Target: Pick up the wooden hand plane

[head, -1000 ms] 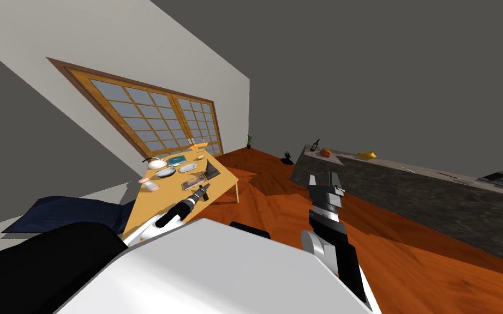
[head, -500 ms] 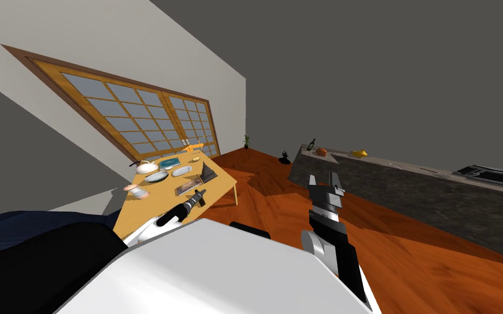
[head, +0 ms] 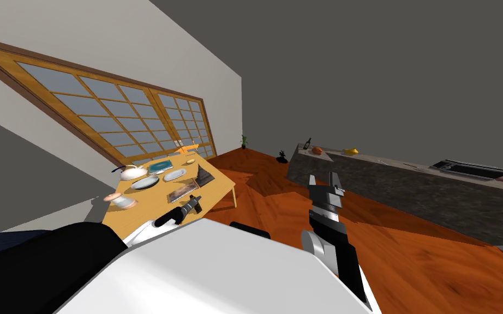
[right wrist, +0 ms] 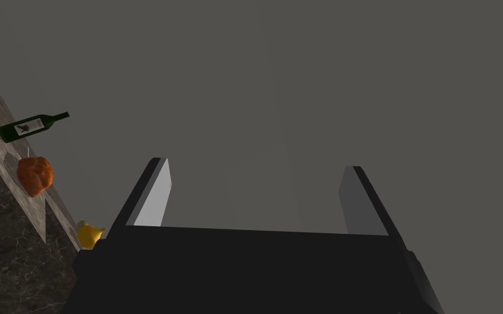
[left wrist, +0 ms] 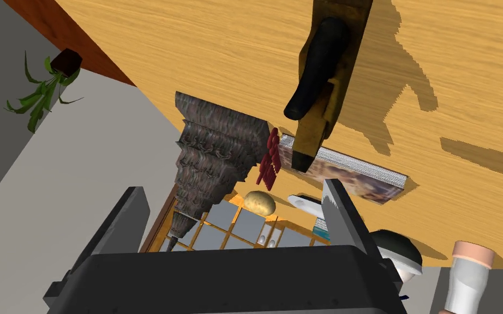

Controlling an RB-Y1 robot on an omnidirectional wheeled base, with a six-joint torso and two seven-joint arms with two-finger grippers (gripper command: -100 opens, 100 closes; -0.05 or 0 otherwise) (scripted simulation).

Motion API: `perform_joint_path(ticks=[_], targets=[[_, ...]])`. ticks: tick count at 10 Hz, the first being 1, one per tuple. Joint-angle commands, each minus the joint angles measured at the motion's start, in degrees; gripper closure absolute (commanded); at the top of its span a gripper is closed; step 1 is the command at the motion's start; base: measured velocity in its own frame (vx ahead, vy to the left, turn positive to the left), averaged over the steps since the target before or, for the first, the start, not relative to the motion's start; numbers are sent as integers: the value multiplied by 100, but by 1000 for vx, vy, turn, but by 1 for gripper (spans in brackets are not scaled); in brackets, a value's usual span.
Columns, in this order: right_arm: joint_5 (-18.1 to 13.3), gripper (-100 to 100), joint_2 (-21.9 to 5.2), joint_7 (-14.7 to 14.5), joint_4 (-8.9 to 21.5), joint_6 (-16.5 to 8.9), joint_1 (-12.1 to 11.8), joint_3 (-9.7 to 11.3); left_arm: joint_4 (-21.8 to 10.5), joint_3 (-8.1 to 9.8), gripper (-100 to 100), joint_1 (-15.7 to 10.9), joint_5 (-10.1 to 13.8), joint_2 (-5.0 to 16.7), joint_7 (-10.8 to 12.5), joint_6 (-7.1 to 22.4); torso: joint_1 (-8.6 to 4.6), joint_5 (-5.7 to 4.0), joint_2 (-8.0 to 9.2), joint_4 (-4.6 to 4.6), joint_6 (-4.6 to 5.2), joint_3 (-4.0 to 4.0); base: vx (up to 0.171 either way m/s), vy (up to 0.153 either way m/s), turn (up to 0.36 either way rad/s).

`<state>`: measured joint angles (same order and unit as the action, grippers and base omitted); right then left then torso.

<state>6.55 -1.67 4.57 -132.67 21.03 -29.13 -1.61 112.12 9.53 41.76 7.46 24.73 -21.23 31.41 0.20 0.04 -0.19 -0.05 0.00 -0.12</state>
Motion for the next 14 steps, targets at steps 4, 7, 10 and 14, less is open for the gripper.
perform_joint_path(ticks=[4, 7, 10, 14], targets=[[0, 0, 0, 0, 0, 0, 0, 0, -313, 71, -100, -108, 107, -57, -159, 729, 3, 1, -5, 0, 3, -2, 47, 55, -109], [0, 0, 0, 0, 0, 0, 0, 0, -533, 143, -100, -153, 232, -120, -289, 1214, 1, 1, 2, 1, 0, 1, 37, 64, -124], [0, 0, 0, 0, 0, 0, 0, 0, -634, 176, -100, -179, 294, -159, -349, 1552, 2, 1, -2, 0, 2, -1, 38, 59, -94], [0, 0, -1, 0, 0, 0, 0, -1, -899, 259, -100, -262, 461, -295, -504, 2217, 22, 5, -1, 0, 1, -1, 34, 94, -149]])
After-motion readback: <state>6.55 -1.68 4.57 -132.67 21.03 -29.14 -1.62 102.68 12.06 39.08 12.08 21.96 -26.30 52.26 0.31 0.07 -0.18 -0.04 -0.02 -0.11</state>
